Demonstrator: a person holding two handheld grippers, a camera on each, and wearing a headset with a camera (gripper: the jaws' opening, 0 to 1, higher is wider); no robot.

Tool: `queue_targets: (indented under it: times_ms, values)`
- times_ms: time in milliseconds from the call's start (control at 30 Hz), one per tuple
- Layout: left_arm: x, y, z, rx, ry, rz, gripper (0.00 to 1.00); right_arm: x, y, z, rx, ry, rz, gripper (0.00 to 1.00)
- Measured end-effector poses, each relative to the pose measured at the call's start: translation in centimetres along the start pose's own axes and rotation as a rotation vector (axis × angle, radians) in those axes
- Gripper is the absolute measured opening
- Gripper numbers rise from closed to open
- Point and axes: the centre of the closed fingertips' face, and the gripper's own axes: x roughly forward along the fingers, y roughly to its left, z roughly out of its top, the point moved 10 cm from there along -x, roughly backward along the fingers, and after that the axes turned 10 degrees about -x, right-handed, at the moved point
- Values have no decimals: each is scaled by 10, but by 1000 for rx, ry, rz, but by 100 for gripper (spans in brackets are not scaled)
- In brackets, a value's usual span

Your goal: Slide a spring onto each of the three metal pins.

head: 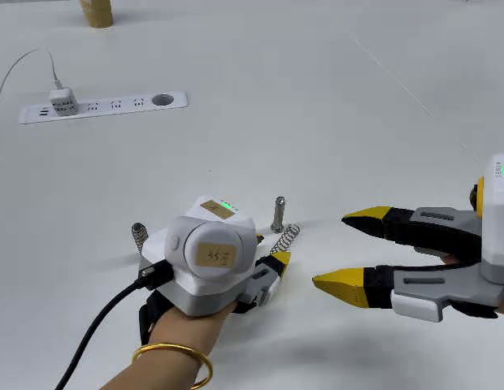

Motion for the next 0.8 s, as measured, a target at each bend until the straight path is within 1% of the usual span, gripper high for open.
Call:
queue_targets:
  times_ms: [67,133,267,433,467,533,600,667,800]
  values:
    - [2,0,-1,7,10,-3,21,0,0,-1,5,-1,-6,53]
    - [3,1,-1,32,17,-6,20,-1,0,-3,9,8,-14,52]
    - [6,1,-1,42,27,-16,18,-2,0,-5,14,17,-36,52]
    - [7,1,-3,30,34,-13,16,-3,-1,-6,23,22,-53,52]
    - [8,2,-2,46,25,-10,16,-3,-1,-7,23,24,-56,52]
    - [9,1,-3,44,33,-13,15,-4,-1,-7,26,24,-60,52]
    - [9,1,-3,43,31,-15,12,-4,-1,-7,32,24,-64,52]
    - [9,1,-3,46,31,-10,11,-4,-2,-7,40,26,-70,52]
    - [8,1,-3,74,36,-16,11,-4,-2,-7,52,22,-76,51]
